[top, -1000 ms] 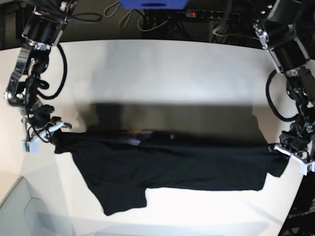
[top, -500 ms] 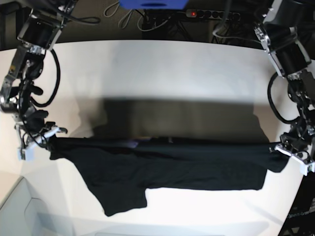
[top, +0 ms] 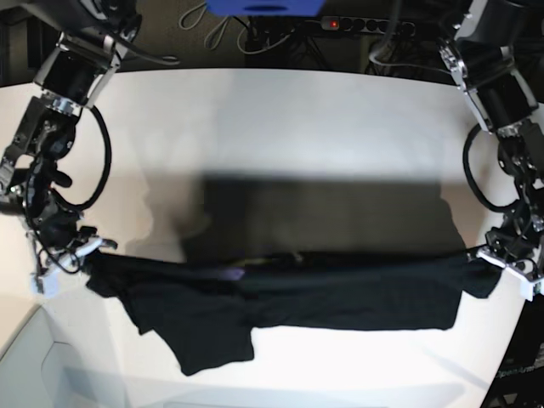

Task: Layout the t-shirt on the table in an organized manner, then fold the t-shirt properly
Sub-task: 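Pull the held shirt edge with both grippers away from the shirt body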

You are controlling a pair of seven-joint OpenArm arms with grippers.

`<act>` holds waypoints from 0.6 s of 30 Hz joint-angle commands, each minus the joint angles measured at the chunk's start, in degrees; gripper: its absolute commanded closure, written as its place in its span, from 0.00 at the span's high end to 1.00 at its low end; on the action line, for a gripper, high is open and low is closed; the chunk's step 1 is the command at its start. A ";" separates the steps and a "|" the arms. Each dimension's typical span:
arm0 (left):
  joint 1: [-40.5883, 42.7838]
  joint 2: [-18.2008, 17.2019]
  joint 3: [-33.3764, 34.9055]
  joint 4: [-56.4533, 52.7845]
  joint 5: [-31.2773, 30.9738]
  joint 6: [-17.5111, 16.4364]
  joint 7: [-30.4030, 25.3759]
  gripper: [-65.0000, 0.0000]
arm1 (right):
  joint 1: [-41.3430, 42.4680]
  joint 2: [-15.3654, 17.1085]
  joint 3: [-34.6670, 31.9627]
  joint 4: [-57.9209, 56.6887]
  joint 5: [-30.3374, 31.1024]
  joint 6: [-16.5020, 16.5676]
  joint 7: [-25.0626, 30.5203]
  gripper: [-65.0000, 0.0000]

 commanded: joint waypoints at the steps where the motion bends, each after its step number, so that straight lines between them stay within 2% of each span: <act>1: -1.17 -0.79 -0.19 1.08 -0.29 0.27 -0.80 0.00 | 1.10 1.27 -1.83 -0.87 -0.02 0.12 -1.92 0.00; 3: -0.64 -0.70 -0.19 0.99 -0.29 0.27 -0.71 0.00 | 1.01 2.33 -3.85 -2.01 0.15 0.21 -4.21 0.00; 11: 1.65 -0.62 0.08 1.17 -0.29 0.27 -1.24 0.00 | -1.80 2.59 -5.00 -1.92 0.15 0.30 -4.47 0.00; 13: 1.65 -0.62 0.25 1.17 -0.29 0.27 -0.71 0.00 | -2.42 4.26 -7.63 -1.92 0.15 0.47 -5.70 0.00; 15: 1.73 -0.88 0.08 1.17 -0.29 0.27 -0.71 0.00 | -1.19 5.05 -9.39 -1.48 0.33 2.67 -5.53 0.00; 18: 1.56 -0.97 -0.28 1.17 -0.38 0.27 -0.71 0.00 | -0.31 2.15 -1.13 0.10 0.06 3.90 -4.56 0.00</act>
